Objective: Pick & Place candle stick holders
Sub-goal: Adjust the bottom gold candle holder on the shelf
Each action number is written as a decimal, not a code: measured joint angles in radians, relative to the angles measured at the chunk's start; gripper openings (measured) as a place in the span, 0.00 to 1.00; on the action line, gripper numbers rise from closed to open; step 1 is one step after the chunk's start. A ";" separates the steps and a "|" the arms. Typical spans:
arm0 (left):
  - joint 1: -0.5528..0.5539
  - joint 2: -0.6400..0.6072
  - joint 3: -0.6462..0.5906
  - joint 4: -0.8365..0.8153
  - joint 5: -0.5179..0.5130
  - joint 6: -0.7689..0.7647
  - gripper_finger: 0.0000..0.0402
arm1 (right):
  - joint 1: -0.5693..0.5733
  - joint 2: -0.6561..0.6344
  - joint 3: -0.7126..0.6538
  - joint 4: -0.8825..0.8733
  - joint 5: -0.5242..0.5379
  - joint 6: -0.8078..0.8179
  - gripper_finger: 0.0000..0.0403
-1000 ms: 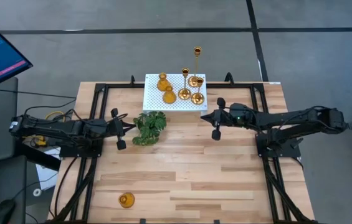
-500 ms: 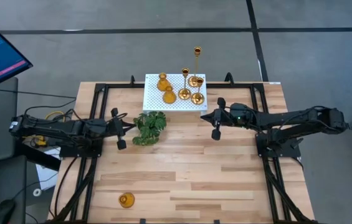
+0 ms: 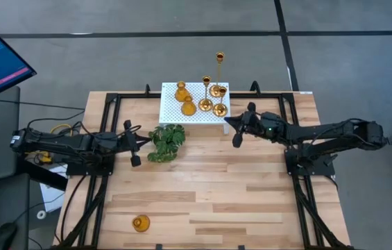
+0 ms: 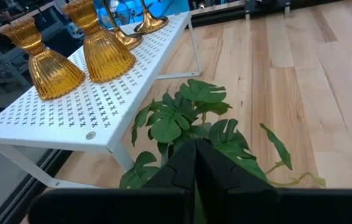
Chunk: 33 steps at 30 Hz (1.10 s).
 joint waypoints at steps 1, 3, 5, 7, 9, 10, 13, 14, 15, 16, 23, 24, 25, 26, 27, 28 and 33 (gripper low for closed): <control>0.000 0.000 0.000 0.000 0.000 0.000 0.02 | 0.000 0.008 0.000 0.003 0.000 0.001 0.00; 0.000 0.000 0.000 0.004 0.000 0.000 0.02 | 0.000 0.038 0.001 0.012 0.000 0.001 0.00; 0.000 0.000 0.000 0.007 0.000 0.000 0.02 | -0.001 0.078 0.003 0.044 0.000 0.001 0.00; 0.000 0.000 0.000 0.008 0.000 0.000 0.02 | -0.004 0.131 0.018 0.077 0.000 0.001 0.00; 0.000 0.000 0.000 0.011 0.000 0.000 0.02 | -0.004 0.184 0.037 0.109 0.002 0.000 0.00; 0.000 0.000 0.000 0.013 0.000 0.000 0.02 | -0.004 0.209 0.050 0.133 0.009 -0.005 0.00; 0.000 0.000 0.000 0.014 0.000 0.000 0.02 | -0.004 0.262 0.087 0.168 0.047 -0.023 0.00; 0.000 0.000 0.000 0.014 0.000 0.000 0.02 | -0.004 0.280 0.101 0.167 0.061 -0.026 0.00; 0.000 0.000 0.000 0.014 0.000 0.000 0.02 | -0.004 0.297 0.112 0.166 0.076 -0.029 0.00; 0.000 0.000 0.000 0.014 0.000 0.000 0.02 | -0.004 0.310 0.121 0.163 0.082 -0.033 0.00; 0.000 0.000 0.000 0.014 0.000 0.000 0.02 | -0.011 0.369 0.154 0.164 0.162 -0.036 0.00; 0.000 0.000 0.000 0.014 0.000 0.000 0.02 | -0.012 0.369 0.154 0.164 0.169 -0.036 0.00; 0.000 0.000 0.000 0.014 0.000 0.000 0.02 | -0.012 0.369 0.154 0.163 0.174 -0.036 0.00; 0.000 0.000 0.000 0.014 0.000 0.000 0.02 | -0.012 0.367 0.154 0.157 0.176 -0.036 0.00; 0.000 0.000 0.000 0.014 0.000 0.000 0.02 | -0.011 0.363 0.154 0.153 0.176 -0.036 0.00; 0.000 0.003 0.000 0.014 0.000 0.000 0.02 | -0.011 0.355 0.154 0.143 0.176 -0.036 0.00; 0.000 0.026 0.000 0.014 0.000 0.000 0.02 | -0.007 0.309 0.154 0.086 0.233 -0.037 0.00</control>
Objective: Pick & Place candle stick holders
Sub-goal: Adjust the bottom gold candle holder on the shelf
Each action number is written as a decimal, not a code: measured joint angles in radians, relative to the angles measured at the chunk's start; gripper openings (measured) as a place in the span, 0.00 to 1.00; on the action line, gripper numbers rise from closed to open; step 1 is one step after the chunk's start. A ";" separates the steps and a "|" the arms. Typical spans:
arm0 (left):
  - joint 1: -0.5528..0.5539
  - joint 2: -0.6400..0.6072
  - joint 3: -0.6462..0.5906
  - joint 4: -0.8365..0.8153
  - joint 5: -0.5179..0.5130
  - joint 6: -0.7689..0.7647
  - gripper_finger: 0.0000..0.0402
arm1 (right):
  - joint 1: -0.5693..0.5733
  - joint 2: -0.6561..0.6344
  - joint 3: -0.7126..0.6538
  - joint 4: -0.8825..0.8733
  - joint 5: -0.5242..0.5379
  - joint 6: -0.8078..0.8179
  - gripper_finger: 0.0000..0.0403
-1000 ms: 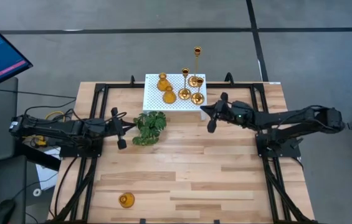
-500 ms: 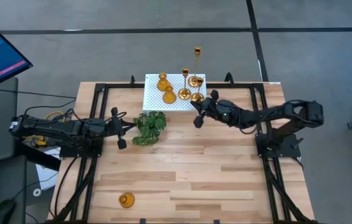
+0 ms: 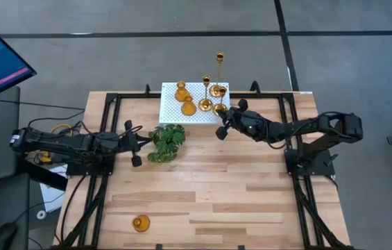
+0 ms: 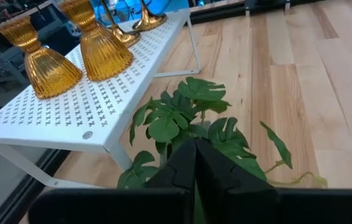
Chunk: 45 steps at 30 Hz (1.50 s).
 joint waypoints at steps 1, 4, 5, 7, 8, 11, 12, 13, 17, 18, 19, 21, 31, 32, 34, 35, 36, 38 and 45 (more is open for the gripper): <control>0.000 0.007 0.000 0.000 0.000 0.000 0.02 | -0.001 -0.002 0.000 -0.004 0.001 0.000 0.00; 0.000 0.027 0.000 0.003 -0.009 0.000 0.02 | -0.004 -0.002 0.000 -0.004 0.002 -0.012 0.00; 0.000 0.031 0.000 0.004 -0.016 0.000 0.02 | -0.008 0.000 0.000 -0.004 0.002 -0.012 0.00; 0.000 0.042 0.000 0.008 -0.031 0.000 0.02 | -0.016 0.001 0.000 -0.009 0.002 -0.015 0.00; 0.000 0.046 0.000 0.008 -0.035 0.000 0.02 | -0.020 0.001 0.000 -0.010 0.002 -0.015 0.00; 0.000 0.054 0.000 0.014 -0.037 0.000 0.02 | -0.033 0.001 0.000 -0.011 0.002 -0.016 0.00; 0.000 0.057 0.000 0.015 -0.037 0.000 0.02 | -0.038 0.001 0.000 -0.011 0.002 -0.016 0.00; 0.000 0.059 0.000 0.016 -0.037 0.000 0.02 | -0.042 0.001 0.000 -0.011 0.002 -0.019 0.00; 0.000 0.060 0.000 0.022 -0.037 0.000 0.02 | -0.062 0.001 0.000 -0.011 0.002 -0.026 0.00; 0.000 0.060 0.000 0.022 -0.037 0.000 0.02 | -0.066 0.001 0.000 -0.011 0.001 -0.026 0.00; 0.000 0.060 0.000 0.023 -0.037 0.000 0.02 | -0.071 0.001 0.000 -0.011 0.001 -0.026 0.00; 0.000 0.060 0.000 0.025 -0.037 0.000 0.02 | -0.078 0.001 0.000 -0.011 -0.001 -0.026 0.00; 0.000 0.060 0.000 0.028 -0.037 0.000 0.02 | -0.107 0.001 0.000 -0.012 -0.049 -0.045 0.00; 0.000 0.060 0.000 0.029 -0.037 0.000 0.02 | -0.112 0.001 0.000 -0.012 -0.054 -0.045 0.00; 0.000 0.060 0.000 0.029 -0.037 0.000 0.02 | -0.120 0.001 0.000 -0.012 -0.055 -0.045 0.00; 0.000 0.060 0.000 0.029 -0.037 0.000 0.02 | -0.125 0.001 0.000 -0.012 -0.056 -0.045 0.00; 0.000 0.060 0.000 0.029 -0.037 0.000 0.02 | -0.129 0.001 0.000 -0.012 -0.060 -0.048 0.00; 0.000 0.060 0.000 0.029 -0.037 0.000 0.02 | -0.136 0.001 0.000 -0.011 -0.091 -0.049 0.00; 0.000 0.060 0.000 0.030 -0.037 0.000 0.02 | -0.102 -0.013 0.000 -0.044 -0.186 -0.057 0.00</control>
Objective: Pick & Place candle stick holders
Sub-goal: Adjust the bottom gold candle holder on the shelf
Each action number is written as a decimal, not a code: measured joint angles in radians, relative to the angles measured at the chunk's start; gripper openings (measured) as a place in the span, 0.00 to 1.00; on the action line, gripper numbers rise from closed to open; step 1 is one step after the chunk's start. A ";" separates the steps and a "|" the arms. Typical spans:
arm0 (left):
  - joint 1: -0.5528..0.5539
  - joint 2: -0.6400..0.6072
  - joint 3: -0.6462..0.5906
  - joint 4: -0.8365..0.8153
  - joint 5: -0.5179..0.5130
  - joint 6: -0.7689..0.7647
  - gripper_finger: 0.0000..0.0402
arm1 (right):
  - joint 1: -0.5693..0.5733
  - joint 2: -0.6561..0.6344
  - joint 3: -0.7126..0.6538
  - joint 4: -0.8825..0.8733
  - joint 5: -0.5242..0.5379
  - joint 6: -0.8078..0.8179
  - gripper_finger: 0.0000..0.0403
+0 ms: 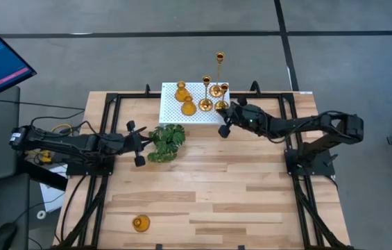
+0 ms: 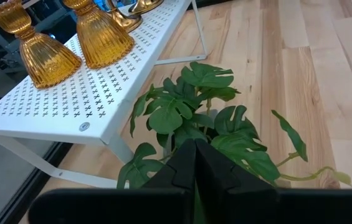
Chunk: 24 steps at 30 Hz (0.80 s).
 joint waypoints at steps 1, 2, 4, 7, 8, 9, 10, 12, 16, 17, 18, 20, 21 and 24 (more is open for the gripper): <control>0.000 0.000 0.000 0.000 0.000 0.000 0.02 | 0.005 -0.013 0.000 -0.026 0.001 -0.003 0.00; 0.000 0.000 0.000 0.000 0.000 0.000 0.02 | 0.012 -0.025 0.000 -0.050 0.008 -0.002 0.00; 0.000 0.000 0.000 0.000 0.000 0.000 0.02 | 0.021 -0.056 0.000 -0.117 0.051 0.017 0.00; 0.000 0.000 0.000 0.000 0.000 0.000 0.02 | 0.041 -0.101 0.000 -0.165 0.131 0.025 0.00; 0.000 0.000 0.000 0.000 0.000 0.000 0.02 | 0.044 -0.113 0.000 -0.170 0.141 0.025 0.00; 0.000 0.000 0.000 0.000 0.000 0.000 0.02 | 0.048 -0.122 0.000 -0.175 0.143 0.025 0.00; 0.000 0.000 0.000 0.000 0.000 0.000 0.02 | 0.049 -0.125 0.000 -0.175 0.143 0.024 0.00; 0.000 0.000 0.000 0.000 0.000 0.000 0.02 | 0.046 -0.126 0.000 -0.177 0.148 0.024 0.00; 0.000 0.000 0.000 0.000 0.000 0.000 0.02 | 0.025 -0.116 0.000 -0.177 0.160 0.024 0.00; 0.000 0.000 0.000 0.000 0.000 0.000 0.02 | 0.020 -0.115 0.000 -0.177 0.160 0.024 0.00; 0.000 0.000 0.000 0.000 0.000 0.000 0.02 | 0.016 -0.109 0.000 -0.167 0.160 0.024 0.00; 0.000 0.000 0.000 0.000 0.000 0.000 0.02 | 0.012 -0.097 0.000 -0.156 0.157 0.024 0.00; 0.000 0.000 0.000 0.001 0.000 0.000 0.02 | 0.007 -0.097 -0.002 -0.156 0.154 0.022 0.00; 0.000 0.000 0.000 0.001 0.000 0.000 0.02 | -0.005 -0.096 0.000 -0.124 0.115 0.020 0.00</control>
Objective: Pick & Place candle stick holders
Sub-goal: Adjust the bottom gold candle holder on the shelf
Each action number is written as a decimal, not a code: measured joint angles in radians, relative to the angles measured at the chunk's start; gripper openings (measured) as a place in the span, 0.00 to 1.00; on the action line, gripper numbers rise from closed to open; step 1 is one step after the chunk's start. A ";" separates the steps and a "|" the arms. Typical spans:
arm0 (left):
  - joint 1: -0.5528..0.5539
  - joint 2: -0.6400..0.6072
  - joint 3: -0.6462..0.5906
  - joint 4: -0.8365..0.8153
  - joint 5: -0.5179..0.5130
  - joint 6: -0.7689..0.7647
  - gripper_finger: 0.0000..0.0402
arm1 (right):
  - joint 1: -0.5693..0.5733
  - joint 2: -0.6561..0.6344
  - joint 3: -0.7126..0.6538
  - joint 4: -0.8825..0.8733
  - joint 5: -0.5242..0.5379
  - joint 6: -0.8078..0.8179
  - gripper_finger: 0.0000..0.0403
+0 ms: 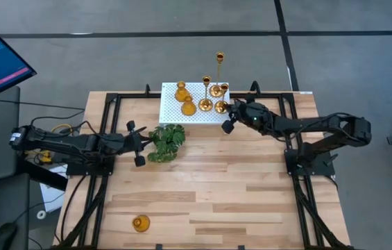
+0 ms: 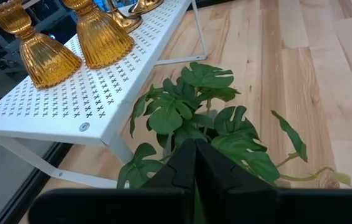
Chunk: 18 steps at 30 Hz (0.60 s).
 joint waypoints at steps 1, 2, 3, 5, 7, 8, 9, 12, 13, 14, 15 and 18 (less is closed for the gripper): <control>0.000 0.000 0.000 0.001 0.000 0.000 0.02 | -0.003 0.005 0.000 0.004 -0.009 0.000 0.00; 0.000 0.000 0.000 0.002 0.000 0.000 0.02 | -0.005 0.008 0.000 0.001 -0.010 0.001 0.00; 0.000 0.000 0.000 0.003 0.000 0.000 0.02 | -0.009 0.008 -0.001 -0.001 -0.010 0.002 0.00; 0.000 0.000 0.000 0.004 0.000 0.000 0.02 | -0.012 0.010 0.000 0.011 -0.015 0.004 0.00; 0.000 0.000 0.000 0.005 0.000 0.000 0.02 | -0.015 0.012 0.000 0.007 -0.037 0.015 0.00; 0.000 0.000 0.000 0.006 0.000 0.000 0.02 | -0.015 0.012 0.000 0.007 -0.038 0.019 0.00; 0.000 0.000 0.000 0.006 0.000 0.000 0.02 | -0.015 0.012 0.000 0.008 -0.038 0.019 0.00; 0.000 0.000 0.000 0.007 0.000 0.000 0.02 | -0.015 0.012 0.000 0.014 -0.040 0.020 0.00; 0.000 0.000 0.000 0.007 0.000 0.000 0.02 | -0.015 0.012 0.000 0.023 -0.041 0.020 0.00; 0.000 0.000 0.000 0.007 0.000 0.000 0.02 | -0.015 0.012 0.000 0.031 -0.041 0.019 0.00; 0.000 0.000 0.000 0.007 0.000 0.000 0.02 | -0.015 0.012 0.000 0.039 -0.041 0.019 0.00; 0.000 0.000 0.000 0.007 0.000 0.000 0.02 | -0.015 0.012 0.000 0.053 -0.041 0.019 0.00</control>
